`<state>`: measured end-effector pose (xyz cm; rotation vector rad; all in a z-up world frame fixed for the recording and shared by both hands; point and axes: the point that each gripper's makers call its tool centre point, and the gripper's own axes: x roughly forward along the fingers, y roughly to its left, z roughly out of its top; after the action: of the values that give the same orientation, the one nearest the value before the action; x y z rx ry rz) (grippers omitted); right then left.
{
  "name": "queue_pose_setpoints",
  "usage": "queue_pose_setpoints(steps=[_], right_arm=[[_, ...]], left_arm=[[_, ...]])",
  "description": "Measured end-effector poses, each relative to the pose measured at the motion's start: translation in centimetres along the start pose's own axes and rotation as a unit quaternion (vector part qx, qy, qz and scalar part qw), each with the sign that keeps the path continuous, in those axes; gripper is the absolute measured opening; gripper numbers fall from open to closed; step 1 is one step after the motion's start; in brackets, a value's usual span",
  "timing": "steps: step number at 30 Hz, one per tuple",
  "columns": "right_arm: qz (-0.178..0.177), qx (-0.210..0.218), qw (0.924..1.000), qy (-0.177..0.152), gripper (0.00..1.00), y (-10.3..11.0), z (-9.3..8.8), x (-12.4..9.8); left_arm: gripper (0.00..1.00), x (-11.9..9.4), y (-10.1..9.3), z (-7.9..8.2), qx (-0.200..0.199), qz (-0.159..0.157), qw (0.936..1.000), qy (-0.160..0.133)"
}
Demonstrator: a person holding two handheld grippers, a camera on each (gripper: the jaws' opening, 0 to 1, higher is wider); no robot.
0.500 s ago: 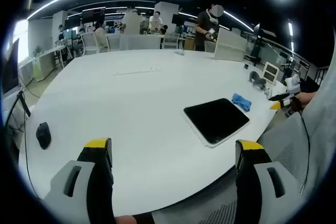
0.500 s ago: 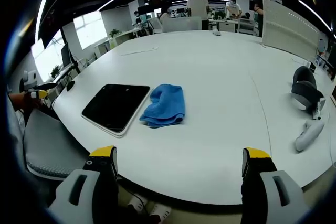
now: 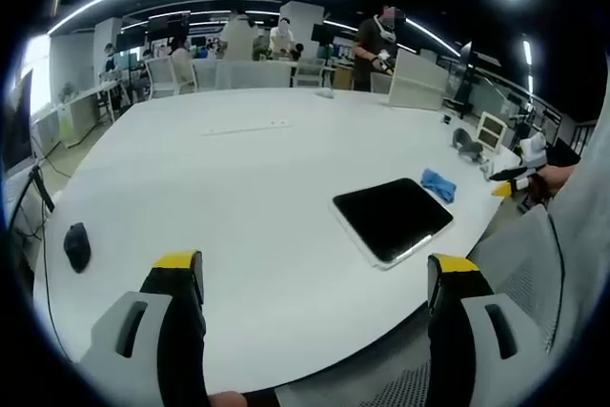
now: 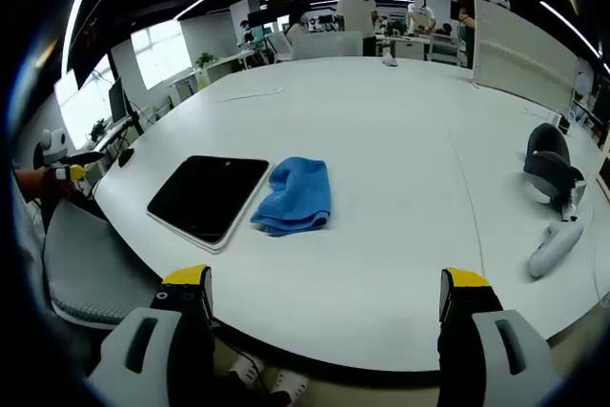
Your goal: Wipe the mirror surface with the cleaning cloth until all visible marks leave the cleaned area.
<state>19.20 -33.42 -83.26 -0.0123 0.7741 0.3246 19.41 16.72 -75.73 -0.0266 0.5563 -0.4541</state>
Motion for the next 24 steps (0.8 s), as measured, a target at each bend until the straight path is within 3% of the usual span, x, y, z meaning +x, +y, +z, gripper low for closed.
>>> queue_pose_setpoints(steps=[10, 24], right_arm=[[-0.005, 0.004, 0.9998, -0.016, 0.98, 0.8, 0.5, -0.2], [0.003, 0.006, 0.9998, -0.019, 0.98, 1.6, 0.0, -0.8]], left_arm=[[0.99, -0.2, -1.1, 1.0, 0.009, -0.003, 0.9998, -0.019], [0.99, -1.1, -2.4, -1.0, 0.006, -0.002, 0.9999, -0.009]])
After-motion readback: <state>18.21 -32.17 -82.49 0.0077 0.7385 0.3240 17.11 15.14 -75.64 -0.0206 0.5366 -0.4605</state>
